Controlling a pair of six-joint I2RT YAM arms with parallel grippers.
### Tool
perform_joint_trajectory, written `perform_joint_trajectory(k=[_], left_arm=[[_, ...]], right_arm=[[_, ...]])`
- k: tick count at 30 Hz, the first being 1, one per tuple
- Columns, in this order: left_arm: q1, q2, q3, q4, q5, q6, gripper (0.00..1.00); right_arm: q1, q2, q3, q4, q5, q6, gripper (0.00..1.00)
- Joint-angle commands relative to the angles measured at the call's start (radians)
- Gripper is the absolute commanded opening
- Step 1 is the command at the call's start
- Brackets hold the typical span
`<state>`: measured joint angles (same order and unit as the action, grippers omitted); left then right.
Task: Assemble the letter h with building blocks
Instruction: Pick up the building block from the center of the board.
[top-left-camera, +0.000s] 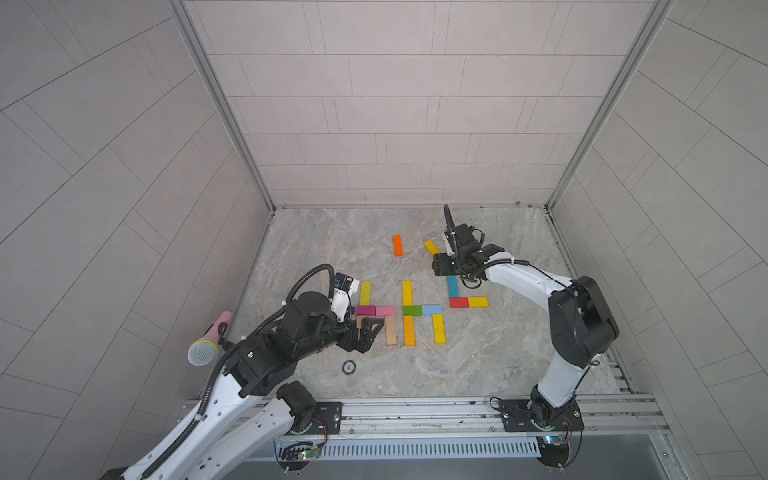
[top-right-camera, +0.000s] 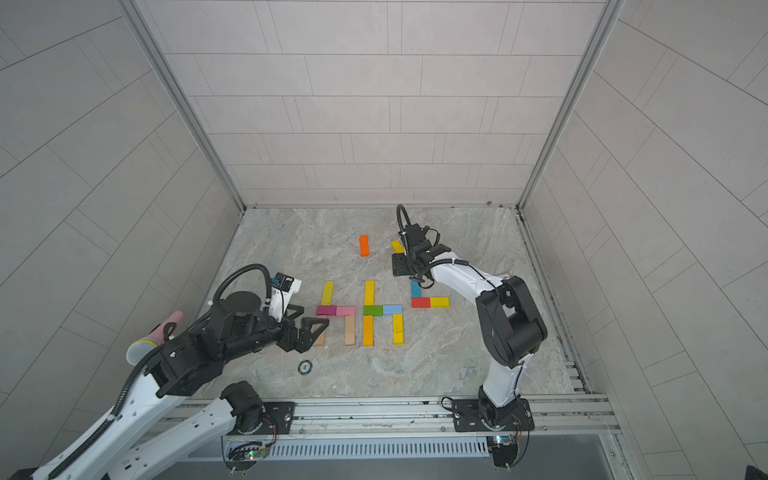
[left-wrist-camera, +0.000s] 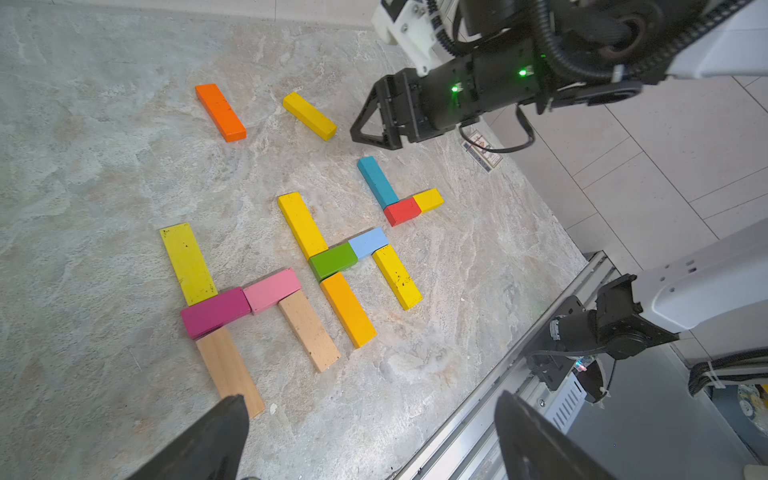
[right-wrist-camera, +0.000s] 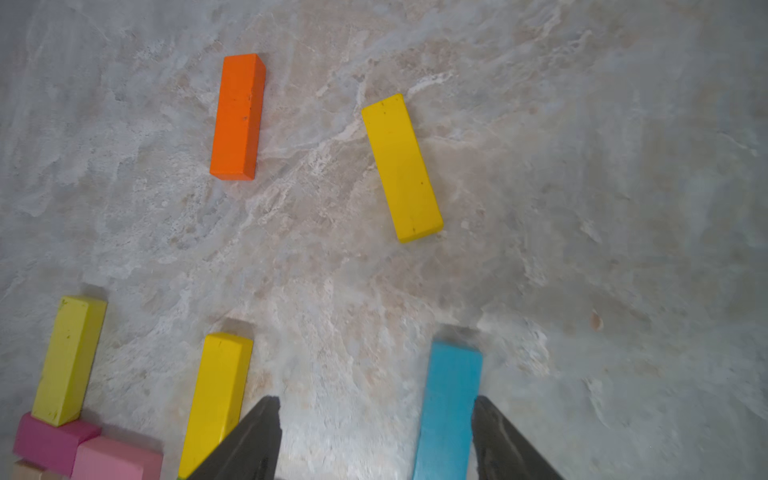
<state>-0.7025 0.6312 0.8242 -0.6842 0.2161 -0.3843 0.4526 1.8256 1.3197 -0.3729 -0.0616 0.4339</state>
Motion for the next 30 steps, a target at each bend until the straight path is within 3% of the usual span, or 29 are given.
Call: perform_joint_trajectory(k=[1,13,30], left_arm=[[0.006,-0.007,-0.010,0.018,-0.002,0.012,1.00],[0.005,-0.003,-0.010,0.018,-0.004,0.010,1.00],[0.006,0.001,-0.011,0.018,-0.005,0.008,1.00]], right_arm=[[-0.002,0.110,0.125,-0.067,0.050,-0.063,0.74],[-0.026,0.384,0.423,-0.171,0.132,-0.098,0.76],[-0.022,0.497,0.530,-0.221,0.109,-0.097,0.52]])
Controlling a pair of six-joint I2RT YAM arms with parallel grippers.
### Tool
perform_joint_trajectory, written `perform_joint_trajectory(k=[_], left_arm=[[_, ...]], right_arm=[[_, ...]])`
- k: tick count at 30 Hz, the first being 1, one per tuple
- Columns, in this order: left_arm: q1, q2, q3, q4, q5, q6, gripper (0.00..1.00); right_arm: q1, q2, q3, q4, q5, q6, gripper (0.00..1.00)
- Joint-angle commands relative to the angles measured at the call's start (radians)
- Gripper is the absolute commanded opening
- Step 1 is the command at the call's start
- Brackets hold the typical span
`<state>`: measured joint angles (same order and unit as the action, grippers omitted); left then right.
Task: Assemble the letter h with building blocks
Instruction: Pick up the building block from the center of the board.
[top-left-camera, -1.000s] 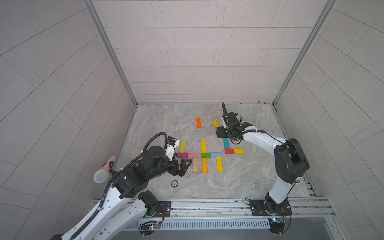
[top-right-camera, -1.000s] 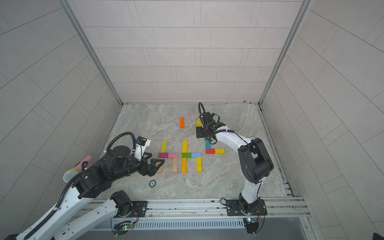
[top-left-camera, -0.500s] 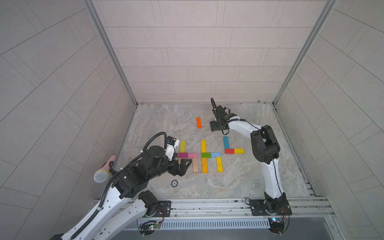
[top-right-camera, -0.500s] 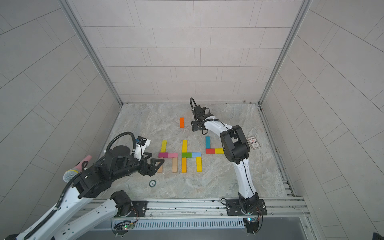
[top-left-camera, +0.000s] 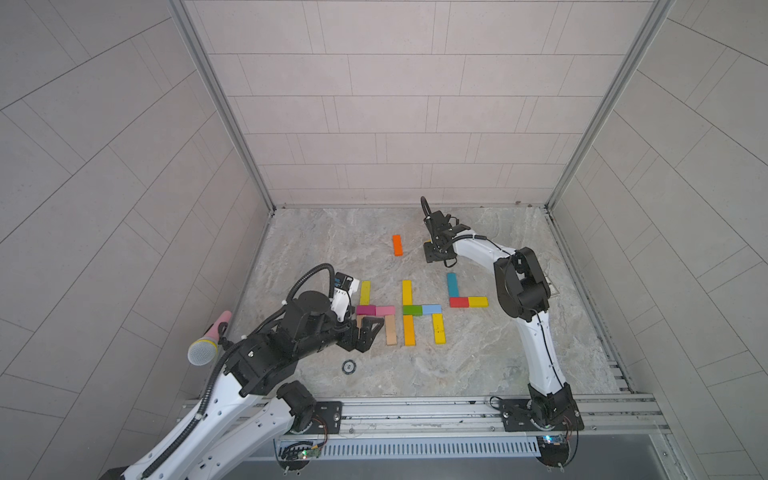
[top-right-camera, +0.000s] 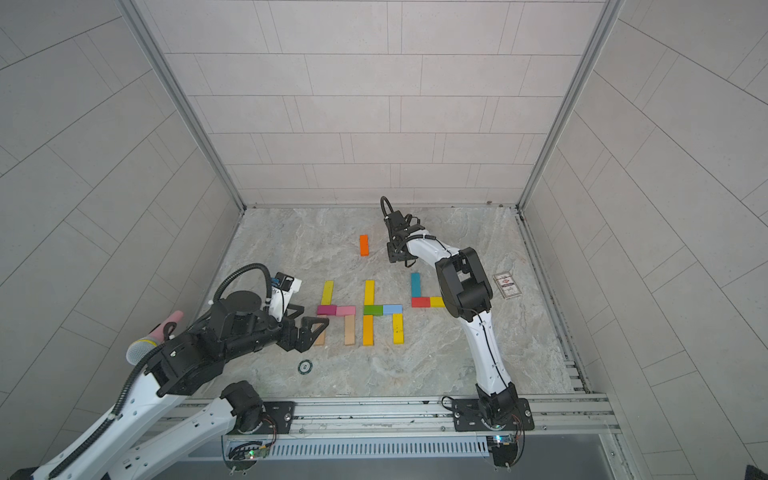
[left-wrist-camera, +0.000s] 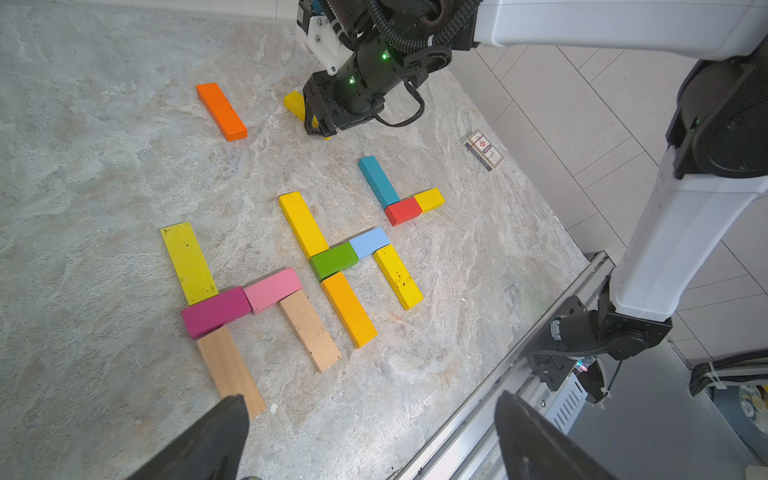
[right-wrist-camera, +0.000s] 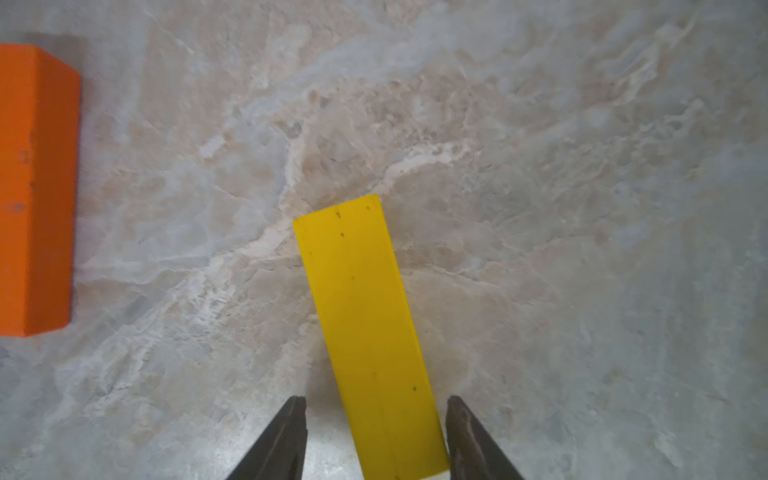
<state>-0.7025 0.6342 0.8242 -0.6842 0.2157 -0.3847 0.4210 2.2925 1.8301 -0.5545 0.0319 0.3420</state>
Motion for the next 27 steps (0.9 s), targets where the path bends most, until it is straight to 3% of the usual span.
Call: perform_joint_trajectory(k=[1,4,15,23,27], left_arm=[[0.005,-0.003,-0.012,0.018,-0.004,0.008,1.00],[0.005,-0.001,-0.013,0.018,-0.003,0.007,1.00],[0.006,-0.005,-0.011,0.019,-0.004,0.007,1.00],[0.007,-0.010,-0.011,0.016,-0.007,0.007,1.00],[0.007,-0.014,-0.011,0.017,-0.008,0.007,1.00]], right_arm=[[0.011,0.034,0.024,-0.043,0.021,-0.003,0.49],[0.013,0.045,0.041,-0.052,0.020,0.005,0.40],[0.023,-0.025,0.002,0.004,0.019,0.021,0.25],[0.054,-0.231,-0.185,0.077,0.000,0.092,0.22],[0.071,-0.374,-0.353,0.111,-0.003,0.159,0.22]])
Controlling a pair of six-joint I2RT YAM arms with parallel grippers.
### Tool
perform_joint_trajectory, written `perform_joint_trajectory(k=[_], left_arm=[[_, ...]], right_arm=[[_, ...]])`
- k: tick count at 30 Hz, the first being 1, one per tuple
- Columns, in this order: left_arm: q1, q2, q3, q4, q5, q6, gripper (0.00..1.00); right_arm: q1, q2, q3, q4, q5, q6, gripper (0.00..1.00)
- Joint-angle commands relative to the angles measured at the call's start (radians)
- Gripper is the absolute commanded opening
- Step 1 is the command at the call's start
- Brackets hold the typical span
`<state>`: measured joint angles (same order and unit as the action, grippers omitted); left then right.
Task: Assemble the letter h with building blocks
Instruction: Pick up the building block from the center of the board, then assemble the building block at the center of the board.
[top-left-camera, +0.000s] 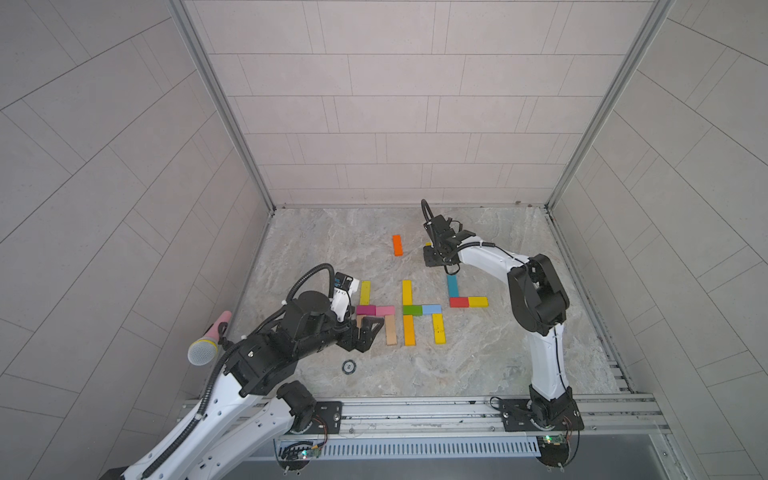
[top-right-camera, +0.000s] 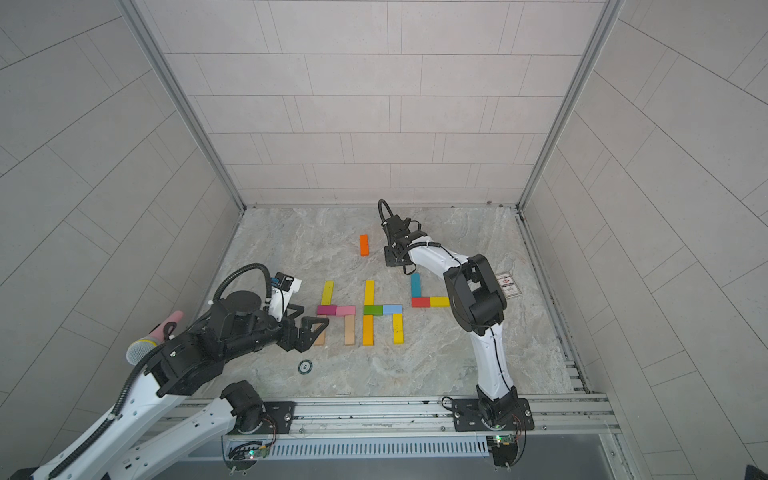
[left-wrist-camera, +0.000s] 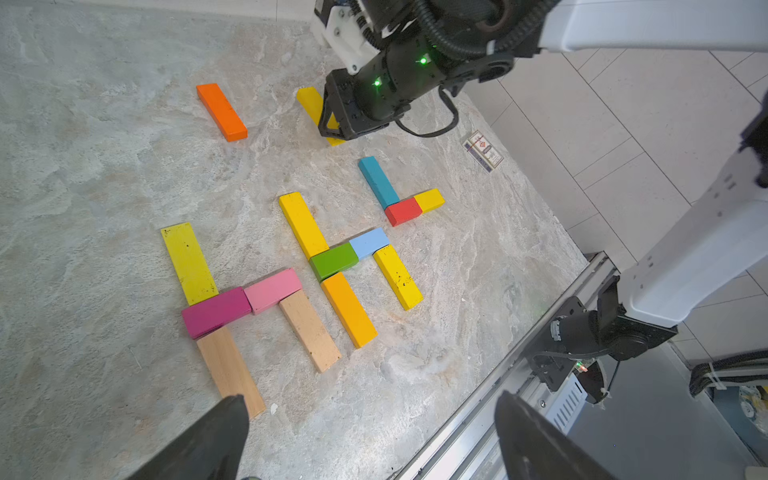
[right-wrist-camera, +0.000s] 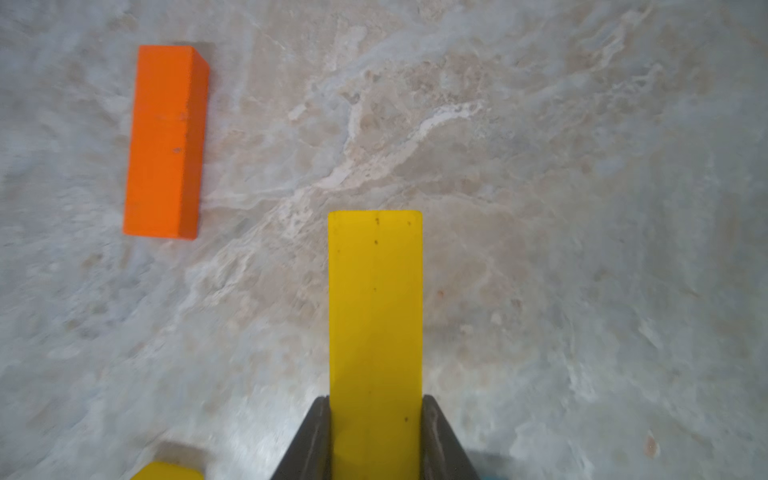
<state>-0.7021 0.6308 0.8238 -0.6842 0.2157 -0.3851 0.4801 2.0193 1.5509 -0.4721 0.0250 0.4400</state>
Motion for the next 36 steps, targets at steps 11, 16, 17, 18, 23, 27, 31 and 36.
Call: perform_joint_trajectory(k=[11,16,17,18,23,27,31,36], left_arm=[[0.008,-0.023,-0.009,0.017,-0.009,0.008,1.00],[0.007,-0.026,-0.011,0.019,-0.010,0.008,1.00],[0.007,-0.025,-0.011,0.019,-0.010,0.008,1.00],[0.007,-0.024,-0.009,0.018,-0.009,0.008,1.00],[0.007,-0.025,-0.009,0.018,-0.012,0.007,1.00],[0.007,-0.028,-0.009,0.017,-0.013,0.007,1.00],[0.007,-0.028,-0.009,0.018,-0.017,0.007,1.00],[0.008,-0.028,-0.008,0.015,-0.018,0.007,1.00]], right_arm=[[0.066,-0.526,-0.504,0.011,-0.005,0.152,0.22],[0.100,-0.677,-0.655,-0.026,-0.012,0.192,0.23],[0.113,-0.704,-0.684,-0.034,-0.008,0.202,0.23],[0.125,-0.727,-0.710,-0.042,-0.001,0.213,0.23],[0.171,-0.833,-0.848,-0.024,-0.004,0.271,0.23],[0.224,-0.850,-0.933,0.026,0.008,0.316,0.23],[0.262,-0.798,-0.979,0.096,0.003,0.356,0.22],[0.289,-0.750,-0.988,0.150,0.025,0.405,0.22]])
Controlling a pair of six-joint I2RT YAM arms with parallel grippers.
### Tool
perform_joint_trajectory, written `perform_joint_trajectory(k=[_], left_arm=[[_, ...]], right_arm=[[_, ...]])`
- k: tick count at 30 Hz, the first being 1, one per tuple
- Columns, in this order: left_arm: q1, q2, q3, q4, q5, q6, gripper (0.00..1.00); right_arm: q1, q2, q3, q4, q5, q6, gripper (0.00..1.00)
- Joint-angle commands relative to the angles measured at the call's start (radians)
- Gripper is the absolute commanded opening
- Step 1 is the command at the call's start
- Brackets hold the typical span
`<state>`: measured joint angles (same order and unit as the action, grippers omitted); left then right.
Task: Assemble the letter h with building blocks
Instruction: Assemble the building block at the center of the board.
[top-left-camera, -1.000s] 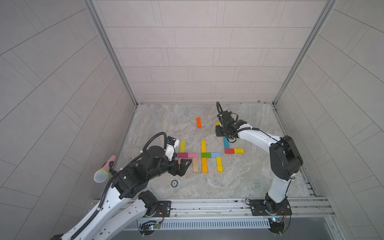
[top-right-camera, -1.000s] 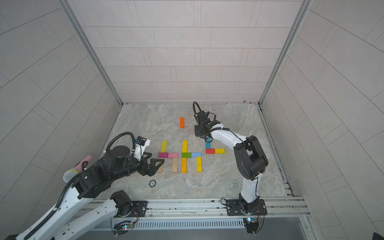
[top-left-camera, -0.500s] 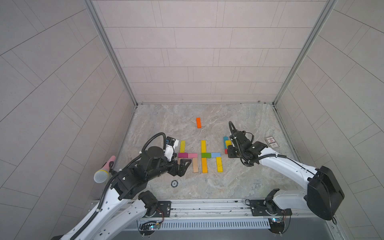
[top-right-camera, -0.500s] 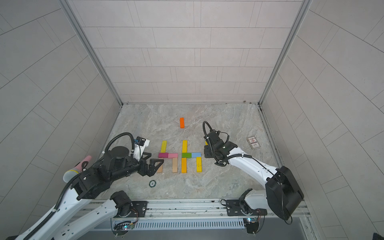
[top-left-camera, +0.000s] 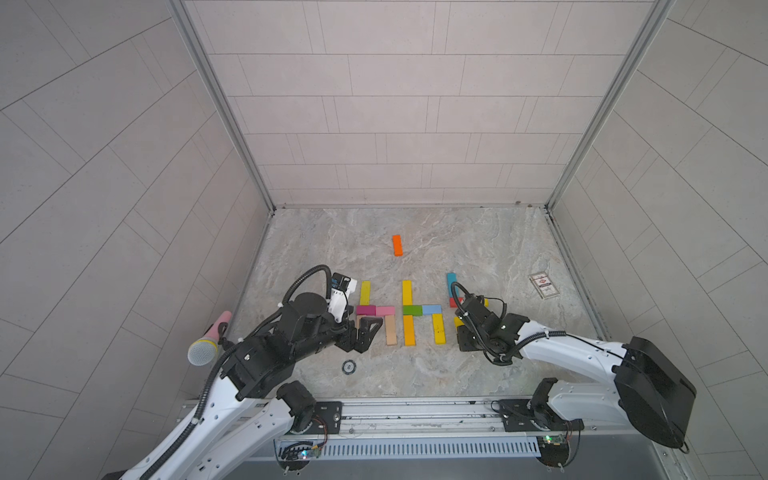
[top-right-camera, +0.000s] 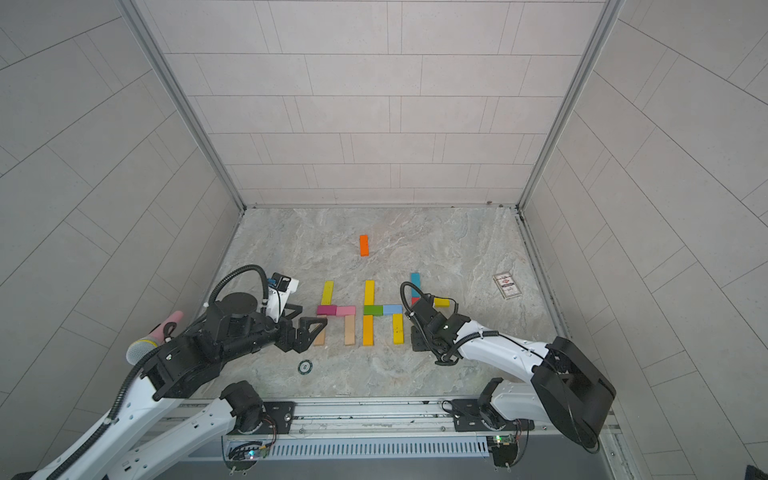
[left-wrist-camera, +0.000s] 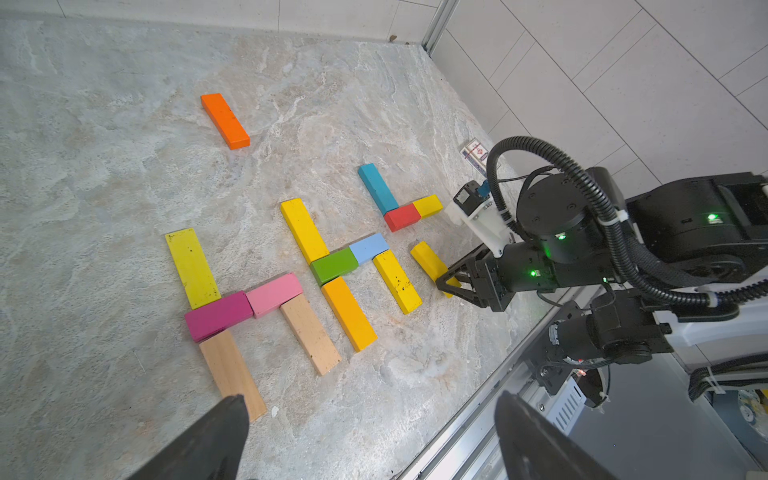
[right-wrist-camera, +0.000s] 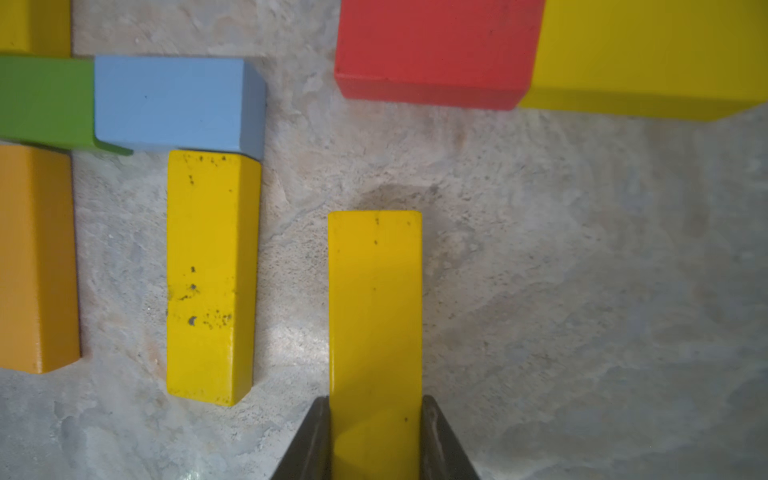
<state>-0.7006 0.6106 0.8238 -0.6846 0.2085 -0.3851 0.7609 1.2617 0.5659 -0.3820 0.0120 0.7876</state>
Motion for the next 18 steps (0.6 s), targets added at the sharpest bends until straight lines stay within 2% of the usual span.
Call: perform_joint_trajectory(k=[1,7,18], left_arm=[[0.005,-0.009,-0.009,0.015,-0.013,0.008,1.00],[0.007,-0.011,-0.008,0.014,-0.013,0.008,1.00],[0.007,-0.017,-0.009,0.014,-0.013,0.007,1.00]], right_arm=[[0.008,0.015,-0.005,0.062,0.045,0.068,0.22],[0.008,0.032,-0.014,0.078,0.067,0.108,0.22],[0.009,0.093,0.018,0.076,0.100,0.095,0.22]])
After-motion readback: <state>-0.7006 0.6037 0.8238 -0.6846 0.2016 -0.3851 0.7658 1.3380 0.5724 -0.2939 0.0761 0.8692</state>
